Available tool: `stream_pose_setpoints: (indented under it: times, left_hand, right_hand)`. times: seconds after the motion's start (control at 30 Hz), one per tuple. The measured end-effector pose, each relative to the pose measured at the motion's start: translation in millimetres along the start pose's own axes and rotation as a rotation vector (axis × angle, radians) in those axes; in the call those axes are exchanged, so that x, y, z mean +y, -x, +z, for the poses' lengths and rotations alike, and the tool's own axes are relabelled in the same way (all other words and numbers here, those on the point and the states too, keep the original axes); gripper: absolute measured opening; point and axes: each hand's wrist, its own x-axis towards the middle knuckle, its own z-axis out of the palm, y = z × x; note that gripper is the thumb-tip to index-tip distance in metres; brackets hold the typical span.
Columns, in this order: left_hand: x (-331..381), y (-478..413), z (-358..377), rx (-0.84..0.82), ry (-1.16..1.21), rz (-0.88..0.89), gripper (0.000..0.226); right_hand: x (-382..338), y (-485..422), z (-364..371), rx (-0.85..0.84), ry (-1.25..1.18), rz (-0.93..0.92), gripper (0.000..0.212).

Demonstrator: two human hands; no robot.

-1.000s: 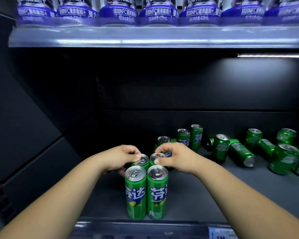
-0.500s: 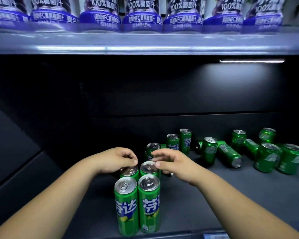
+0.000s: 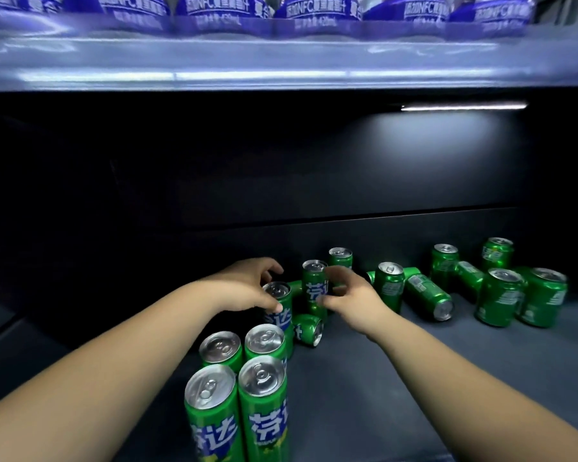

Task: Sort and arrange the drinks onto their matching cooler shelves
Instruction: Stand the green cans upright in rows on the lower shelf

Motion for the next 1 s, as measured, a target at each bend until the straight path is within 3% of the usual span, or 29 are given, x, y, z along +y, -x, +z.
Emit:
stream_pose_setpoints:
  times: [0.1,0.27,0.37,0.5,0.8,1.0]
  left_hand:
    - [4.1,-9.7,1.7,-0.033,-0.086,-0.025,0.077]
    - [9.2,-18.4,2.3,-0.026,-0.128,-0.076,0.066]
    - [16.9,-18.5,6.1,0.002,-0.12,-0.123,0.067]
    - [34.4,-11.4,8.1,0.044,-0.103,-0.168,0.068]
    - [86.5,18.7,14.0,0.127,-0.137,-0.139,0.065]
    - [103.3,53.0,32.4,0.091,-0.146,-0.079,0.06]
  right_hand:
    - [-1.6,-22.6,-2.1,-0.008,0.077,-0.017,0.069]
    - [5.4,-55.8,-3.0,-0.089,0.191,-0.088,0.079]
    - [9.4,-65.3,-5.3,-0.124,0.23,-0.111,0.074]
    - [19.9,-68.7,-14.6,-0.101,0.145,-0.144,0.06]
    - [23.7,-28.5,-63.8,-0.174,-0.086,-0.147,0.061]
    - [9.7,30.9,-86.8,-0.23,-0.192,-0.157,0.057]
